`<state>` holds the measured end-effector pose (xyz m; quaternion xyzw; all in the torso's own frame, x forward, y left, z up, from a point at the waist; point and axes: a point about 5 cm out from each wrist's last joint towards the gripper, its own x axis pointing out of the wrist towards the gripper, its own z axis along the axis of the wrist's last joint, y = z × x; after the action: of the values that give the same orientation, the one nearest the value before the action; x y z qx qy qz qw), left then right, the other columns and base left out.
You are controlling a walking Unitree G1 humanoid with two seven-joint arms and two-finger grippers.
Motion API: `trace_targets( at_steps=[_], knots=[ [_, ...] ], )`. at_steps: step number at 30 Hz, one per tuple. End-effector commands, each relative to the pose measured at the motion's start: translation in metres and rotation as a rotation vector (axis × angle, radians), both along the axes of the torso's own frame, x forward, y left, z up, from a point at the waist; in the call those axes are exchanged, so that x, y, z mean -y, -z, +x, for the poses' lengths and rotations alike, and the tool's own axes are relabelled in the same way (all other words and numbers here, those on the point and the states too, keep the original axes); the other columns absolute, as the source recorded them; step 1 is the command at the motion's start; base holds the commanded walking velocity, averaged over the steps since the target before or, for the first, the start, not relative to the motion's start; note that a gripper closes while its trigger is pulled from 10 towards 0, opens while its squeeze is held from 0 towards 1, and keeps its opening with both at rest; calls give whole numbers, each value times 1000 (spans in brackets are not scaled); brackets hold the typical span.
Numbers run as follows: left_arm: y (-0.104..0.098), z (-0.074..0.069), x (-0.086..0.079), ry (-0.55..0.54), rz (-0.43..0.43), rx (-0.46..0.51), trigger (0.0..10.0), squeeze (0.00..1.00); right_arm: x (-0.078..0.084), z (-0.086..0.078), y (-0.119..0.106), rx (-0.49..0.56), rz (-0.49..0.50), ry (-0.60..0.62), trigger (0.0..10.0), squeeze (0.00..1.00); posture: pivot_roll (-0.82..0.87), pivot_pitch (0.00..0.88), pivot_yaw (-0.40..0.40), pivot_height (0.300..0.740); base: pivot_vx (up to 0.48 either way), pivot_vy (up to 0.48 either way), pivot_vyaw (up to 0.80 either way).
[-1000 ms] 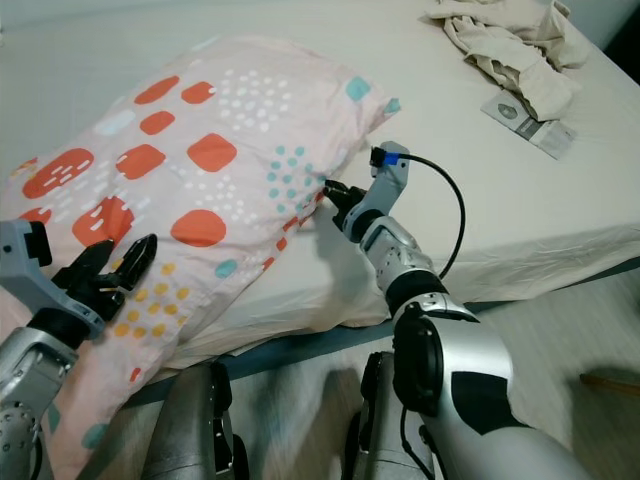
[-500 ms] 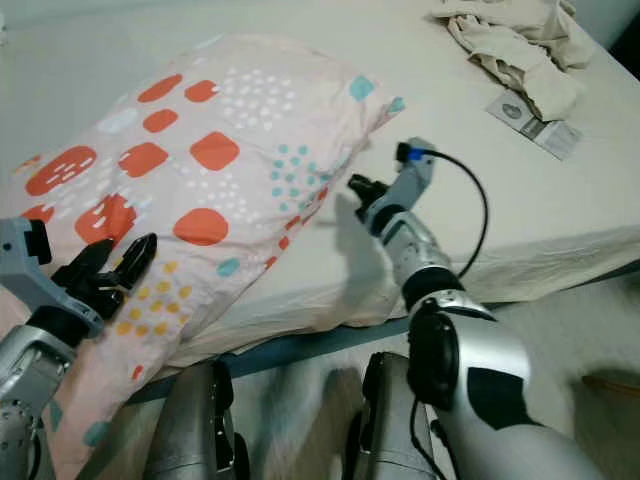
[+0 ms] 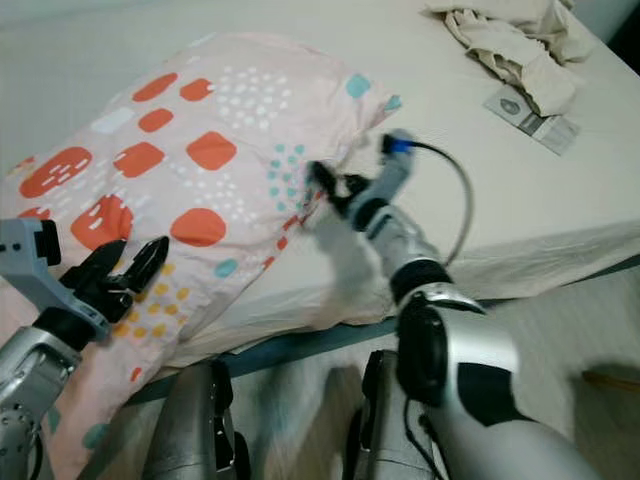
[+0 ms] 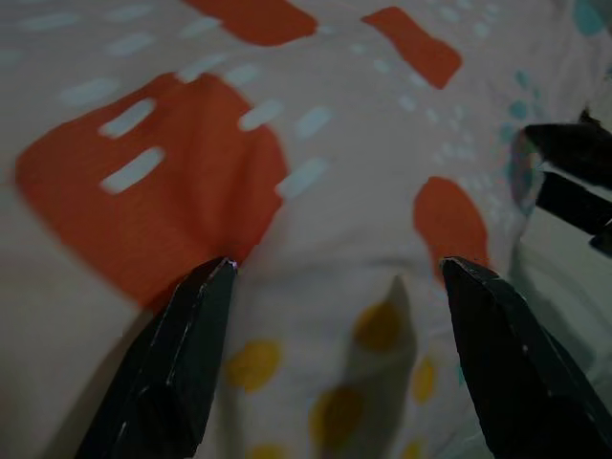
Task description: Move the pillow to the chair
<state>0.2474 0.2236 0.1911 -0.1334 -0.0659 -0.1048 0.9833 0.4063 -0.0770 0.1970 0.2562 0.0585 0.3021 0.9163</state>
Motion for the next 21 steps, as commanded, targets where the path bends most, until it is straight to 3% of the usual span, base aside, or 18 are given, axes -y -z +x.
trace_targets(
  at_steps=[1, 5, 10, 11, 13, 14, 21],
  knots=[
    [4, -4, 0, -2, 12, -32, 10000, 0, -11, -6, 11, -33, -45, -74, 10000, 1000, 267, 382, -92, 566, 0, 0, 0],
    [5, -7, -1, -11, 19, -36, 10000, 0, -24, -9, 17, -54, -68, -98, 10000, 1000, 270, 380, -97, 566, 0, 0, 0],
    [6, -8, -2, -15, 24, -41, 10000, 0, -25, -9, 18, -58, -88, -78, 10000, 1000, 271, 382, -98, 566, 0, 0, 0],
    [6, -8, -2, -16, 26, -44, 10000, 0, -24, -9, 18, -62, -89, -72, 10000, 24, 270, 382, -98, 566, 0, 0, 0],
    [7, -8, -3, -17, 26, -45, 10000, 0, -23, -8, 18, -66, -90, -60, 9647, 0, 269, 382, -97, 566, 0, 0, 0],
    [7, -8, -3, -17, 27, -47, 10000, 0, -20, -8, 19, -73, -86, -42, 0, 0, 268, 382, -95, 566, 0, 0, 0],
    [7, -6, -3, -20, 28, -47, 10000, 0, -8, -4, 18, -74, -92, 30, 0, 0, 266, 379, -87, 566, 0, 0, 0]
  ],
)
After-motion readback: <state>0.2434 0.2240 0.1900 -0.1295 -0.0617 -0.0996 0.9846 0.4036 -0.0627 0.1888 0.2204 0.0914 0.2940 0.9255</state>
